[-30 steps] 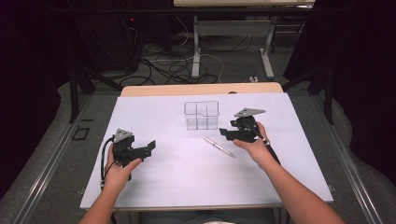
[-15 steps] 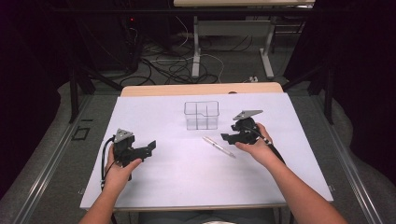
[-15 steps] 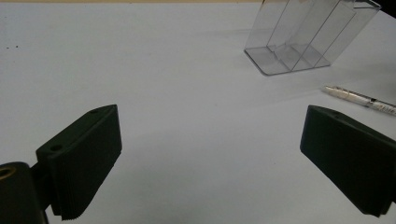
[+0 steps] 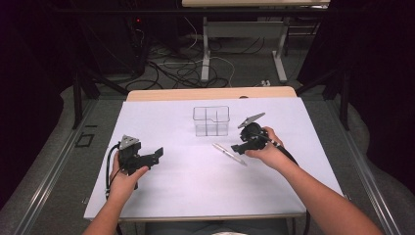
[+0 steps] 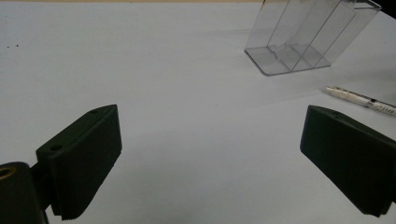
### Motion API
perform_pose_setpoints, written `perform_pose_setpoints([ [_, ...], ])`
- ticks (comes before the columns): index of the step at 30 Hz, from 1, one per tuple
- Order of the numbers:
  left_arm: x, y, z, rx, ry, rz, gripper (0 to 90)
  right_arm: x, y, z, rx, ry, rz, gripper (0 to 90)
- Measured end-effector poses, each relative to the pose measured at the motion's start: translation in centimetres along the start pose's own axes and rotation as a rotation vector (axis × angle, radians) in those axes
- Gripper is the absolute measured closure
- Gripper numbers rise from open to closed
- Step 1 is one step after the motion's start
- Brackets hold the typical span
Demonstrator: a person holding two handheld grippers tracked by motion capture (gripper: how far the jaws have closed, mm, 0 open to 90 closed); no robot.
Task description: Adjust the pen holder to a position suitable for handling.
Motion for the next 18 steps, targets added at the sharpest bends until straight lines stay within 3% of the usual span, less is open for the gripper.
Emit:
perform_pose_setpoints([
  [9, 0.0, 0.0, 0.0, 0.001, 0.001, -0.001, 5.4, 0.3, 0.4, 0.7, 0.101, -0.074, -0.041, 36.6],
  [10, 0.0, 0.0, 0.0, 0.002, 0.001, 0.0, 5.4, 0.4, 0.3, 0.8, 0.122, -0.054, -0.03, 35.9],
  [18, 0.0, 0.0, 0.0, 0.002, 0.002, -0.001, 5.4, 0.5, 0.5, 1.3, 0.177, -0.061, -0.061, 37.8],
])
Point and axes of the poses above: each handheld gripper's, and its own axes: y roughly forward along the jaws, z roughly out of its underside, x roughly to its left, the point moved 10 cm from there along y, roughly forward along the jaws, and after that the axes turned 14 degrees about -x, right-handed, at the moved point
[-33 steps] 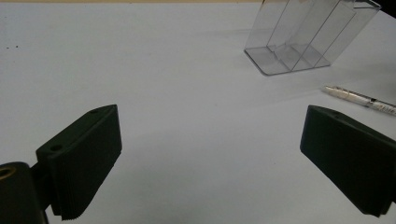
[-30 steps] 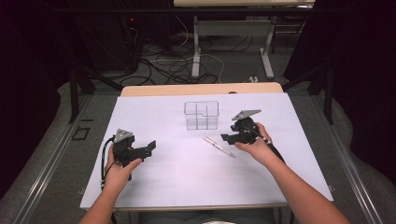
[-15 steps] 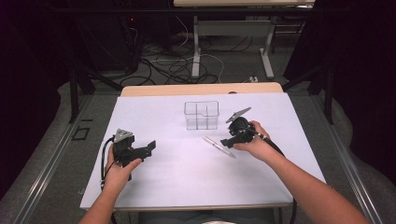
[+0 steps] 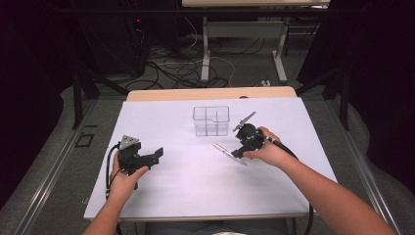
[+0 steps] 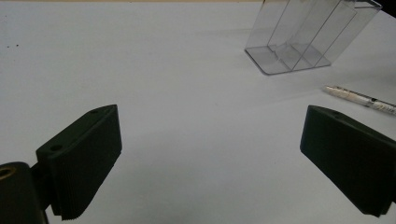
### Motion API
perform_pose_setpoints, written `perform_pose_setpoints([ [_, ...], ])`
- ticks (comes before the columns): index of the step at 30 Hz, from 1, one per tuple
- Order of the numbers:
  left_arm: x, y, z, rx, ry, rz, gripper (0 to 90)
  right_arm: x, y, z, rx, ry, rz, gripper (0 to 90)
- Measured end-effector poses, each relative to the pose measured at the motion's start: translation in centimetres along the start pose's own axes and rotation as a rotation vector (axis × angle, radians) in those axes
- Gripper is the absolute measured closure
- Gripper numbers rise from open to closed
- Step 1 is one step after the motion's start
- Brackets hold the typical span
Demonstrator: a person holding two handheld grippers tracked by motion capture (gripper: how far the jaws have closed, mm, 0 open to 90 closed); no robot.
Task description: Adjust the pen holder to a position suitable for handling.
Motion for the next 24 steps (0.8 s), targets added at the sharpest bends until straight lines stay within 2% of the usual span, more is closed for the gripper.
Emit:
perform_pose_setpoints([
  [1, 0.0, 0.0, 0.0, 0.0, 0.0, 0.0, 5.4, 0.1, -0.1, 0.3, 0.03, -0.006, -0.011, 39.6],
  [7, -0.1, 0.1, 0.0, -0.002, 0.001, 0.003, 5.4, 0.5, 0.2, 1.4, 0.108, -0.003, -0.015, 53.1],
  [8, -0.1, 0.1, 0.0, -0.001, 0.001, 0.002, 5.3, 0.4, 0.2, 1.5, 0.12, -0.025, -0.022, 54.6],
  [10, 0.0, 0.1, 0.0, 0.0, 0.0, 0.002, 5.4, 0.6, 0.4, 1.6, 0.131, -0.023, -0.027, 57.9],
  [11, 0.0, 0.1, 0.0, 0.0, 0.0, 0.002, 5.4, 0.7, 0.4, 1.7, 0.138, -0.009, -0.014, 59.0],
  [12, 0.0, 0.1, 0.0, 0.0, 0.0, 0.002, 5.4, 0.6, 0.5, 1.7, 0.143, -0.028, -0.027, 60.0],
  [14, 0.0, 0.0, 0.0, 0.0, 0.001, 0.0, 5.4, 0.6, 0.5, 1.8, 0.158, -0.019, -0.02, 61.3],
  [15, 0.0, 0.1, 0.0, -0.001, 0.0, 0.001, 5.4, 0.5, 0.8, 1.8, 0.147, -0.029, -0.028, 61.3],
  [16, 0.0, 0.1, 0.0, -0.001, 0.001, 0.001, 5.4, 0.6, 0.8, 1.8, 0.15, -0.017, -0.024, 61.9],
  [17, 0.0, 0.1, 0.0, 0.0, 0.002, 0.001, 5.4, 0.5, 0.9, 1.8, 0.154, -0.035, -0.027, 62.1],
  [24, 0.0, 0.1, 0.1, 0.001, 0.002, -0.001, 5.7, 0.6, 1.6, 2.1, 0.177, -0.055, -0.035, 63.8],
])
Point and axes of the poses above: each handheld gripper's, and its own axes: y roughly forward along the jaws, z roughly out of its underside, x roughly to its left, the point moved 10 cm from there along y, roughly forward along the jaws, and after that the axes turned 14 degrees about -x, right-handed, at the moved point
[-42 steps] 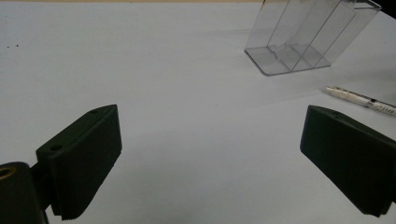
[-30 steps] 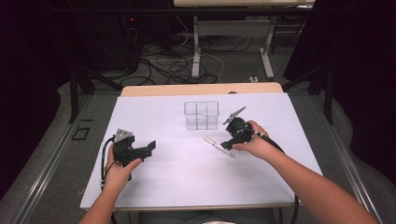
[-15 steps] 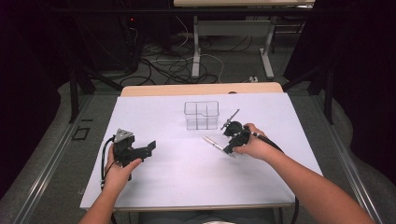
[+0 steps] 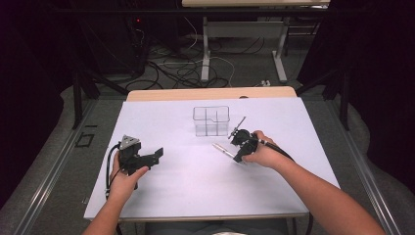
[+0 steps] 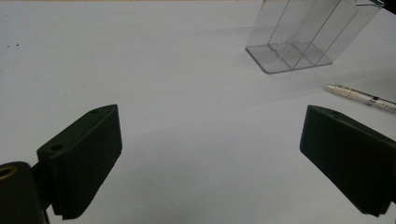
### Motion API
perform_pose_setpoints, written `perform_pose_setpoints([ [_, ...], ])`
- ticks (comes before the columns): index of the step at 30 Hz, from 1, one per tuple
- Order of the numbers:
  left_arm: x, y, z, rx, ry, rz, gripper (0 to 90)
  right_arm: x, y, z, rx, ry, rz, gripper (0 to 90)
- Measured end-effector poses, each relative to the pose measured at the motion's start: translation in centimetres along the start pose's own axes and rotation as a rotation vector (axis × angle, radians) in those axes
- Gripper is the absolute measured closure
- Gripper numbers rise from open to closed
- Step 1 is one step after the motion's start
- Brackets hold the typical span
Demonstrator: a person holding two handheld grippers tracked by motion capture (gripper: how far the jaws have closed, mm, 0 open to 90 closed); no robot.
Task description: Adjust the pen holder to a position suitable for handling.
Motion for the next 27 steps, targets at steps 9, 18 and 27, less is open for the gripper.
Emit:
perform_pose_setpoints([
  [9, 0.0, -0.01, -0.01, 0.0, 0.001, 0.0, 5.8, 0.02, 0.3, 0.36, 0.063, -0.011, 0.0, 69.0],
  [18, -0.01, 0.0, -0.01, -0.001, 0.0, 0.001, 5.8, 0.29, 0.49, 0.41, 0.068, -0.009, 0.007, 78.8],
  [27, -0.01, -0.01, -0.04, -0.002, 0.001, 0.001, 5.8, 0.33, 0.4, 0.47, 0.094, 0.007, -0.007, 79.1],
])
Point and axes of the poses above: each handheld gripper's, and its own axes: y roughly forward along the jaws, z roughly out of its underside, x roughly to its left, the point moved 10 cm from there along y, roughly forward along the jaws, and after that the axes turned 14 degrees about -x, right-handed, at the moved point
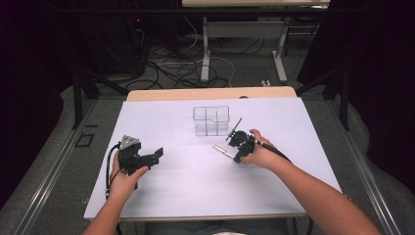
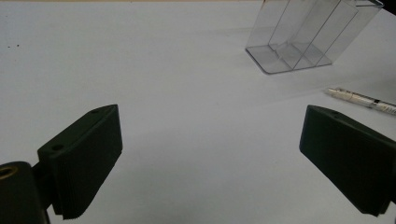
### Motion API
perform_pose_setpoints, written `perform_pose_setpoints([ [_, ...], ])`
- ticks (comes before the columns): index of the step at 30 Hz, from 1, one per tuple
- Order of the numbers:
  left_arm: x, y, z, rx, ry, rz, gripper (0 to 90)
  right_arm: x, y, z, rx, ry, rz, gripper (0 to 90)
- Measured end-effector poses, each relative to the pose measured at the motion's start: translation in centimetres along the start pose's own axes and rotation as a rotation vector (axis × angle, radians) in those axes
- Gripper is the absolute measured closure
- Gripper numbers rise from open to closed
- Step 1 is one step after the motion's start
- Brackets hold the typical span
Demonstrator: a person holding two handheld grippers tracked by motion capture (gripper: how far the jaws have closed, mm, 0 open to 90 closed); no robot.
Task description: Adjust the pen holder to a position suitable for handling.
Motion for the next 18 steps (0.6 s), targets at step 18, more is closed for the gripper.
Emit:
perform_pose_setpoints([
  [18, -0.01, 0.01, 0.07, 0.003, -0.002, 0.0, 5.8, 0.22, -0.08, -0.84, -0.086, -0.07, 0.061, 79.4],
])
Point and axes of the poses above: each handheld gripper's, and its own axes: y roughly forward along the jaws, z roughly out of its underside, x roughly to its left, the point moved 10 cm from there along y, roughly forward along the jaws, and after that the axes turned 14 degrees about -x, right-handed, at the moved point
